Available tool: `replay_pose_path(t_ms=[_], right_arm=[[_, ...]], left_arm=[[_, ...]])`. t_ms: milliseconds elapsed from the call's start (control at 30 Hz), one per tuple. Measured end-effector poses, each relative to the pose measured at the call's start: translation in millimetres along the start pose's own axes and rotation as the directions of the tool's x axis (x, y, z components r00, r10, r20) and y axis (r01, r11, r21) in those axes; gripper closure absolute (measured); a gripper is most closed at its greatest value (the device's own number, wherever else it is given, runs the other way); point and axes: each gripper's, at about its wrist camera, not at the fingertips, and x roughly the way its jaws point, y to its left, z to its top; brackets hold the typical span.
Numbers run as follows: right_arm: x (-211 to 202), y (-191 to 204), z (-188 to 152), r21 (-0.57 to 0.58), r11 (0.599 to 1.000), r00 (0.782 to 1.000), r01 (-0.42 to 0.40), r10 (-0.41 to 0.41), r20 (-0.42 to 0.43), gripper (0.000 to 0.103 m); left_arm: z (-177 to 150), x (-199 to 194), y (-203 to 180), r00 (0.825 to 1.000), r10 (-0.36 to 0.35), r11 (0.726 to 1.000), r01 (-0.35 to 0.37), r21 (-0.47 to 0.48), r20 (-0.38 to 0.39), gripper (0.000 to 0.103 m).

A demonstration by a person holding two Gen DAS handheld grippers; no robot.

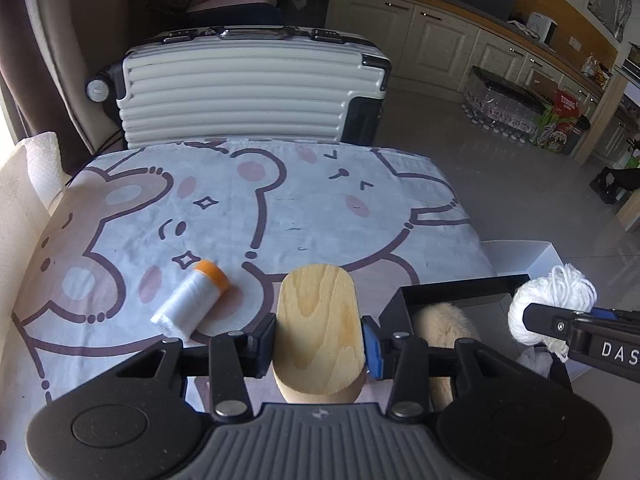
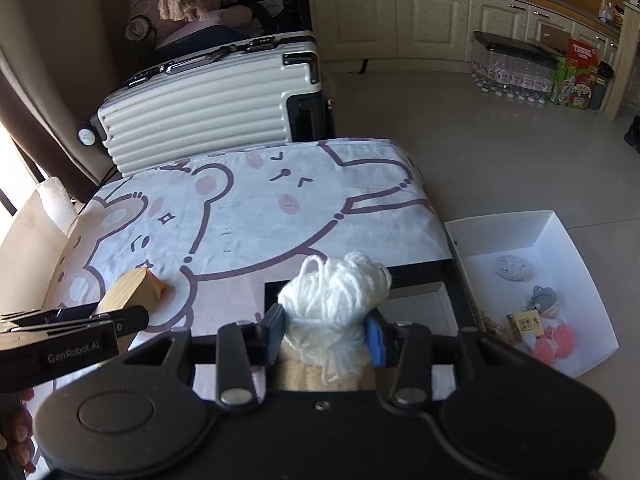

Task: Organize objects
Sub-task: 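Lift the brush with the left tool while the right tool carries the yarn toward the black box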

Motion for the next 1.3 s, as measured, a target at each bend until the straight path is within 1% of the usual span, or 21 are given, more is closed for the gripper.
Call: replay_pose_path(t_ms=[433, 600, 767, 933, 1033, 1300], right_arm=[[-7.7, -40.3, -3.8, 0.060, 0.997, 0.999, 0.049, -0.050, 0.010, 0.060], [-10.4, -56.0, -5.8, 0.088, 0.994, 0.998, 0.066, -0.067, 0.008, 0.060], [-12.0, -75.3, -8.3, 0.140, 0.987, 0.997, 0.074, -0.076, 0.004, 0.060], [-14.3, -94.5, -10.2, 0.214, 0.975, 0.999, 0.052, -0.053, 0.000, 0.060], [-16.6, -102.5, -11.5, 0.237, 0.970, 0.999, 0.044, -0.047, 0.005, 0.060], [-20.4, -125.7, -14.0, 0.305, 0.952, 0.999, 0.036, -0.045, 0.024, 0.060]], left_arm=[[-0.4, 9.3, -38.6, 0.998, -0.055, 0.998, 0.055, 0.012, -0.008, 0.058], [-1.5, 11.7, -56.3, 0.995, -0.097, 0.995, 0.097, 0.007, -0.013, 0.058], [-4.5, 17.0, -75.7, 0.988, -0.153, 0.988, 0.153, -0.007, -0.034, 0.058], [-9.4, 23.9, -96.3, 0.981, -0.187, 0.982, 0.187, -0.003, -0.054, 0.058], [-12.3, 29.0, -107.5, 0.977, -0.205, 0.979, 0.205, -0.007, -0.063, 0.058], [-23.3, 48.1, -140.8, 0.967, -0.227, 0.973, 0.231, 0.022, -0.114, 0.058]])
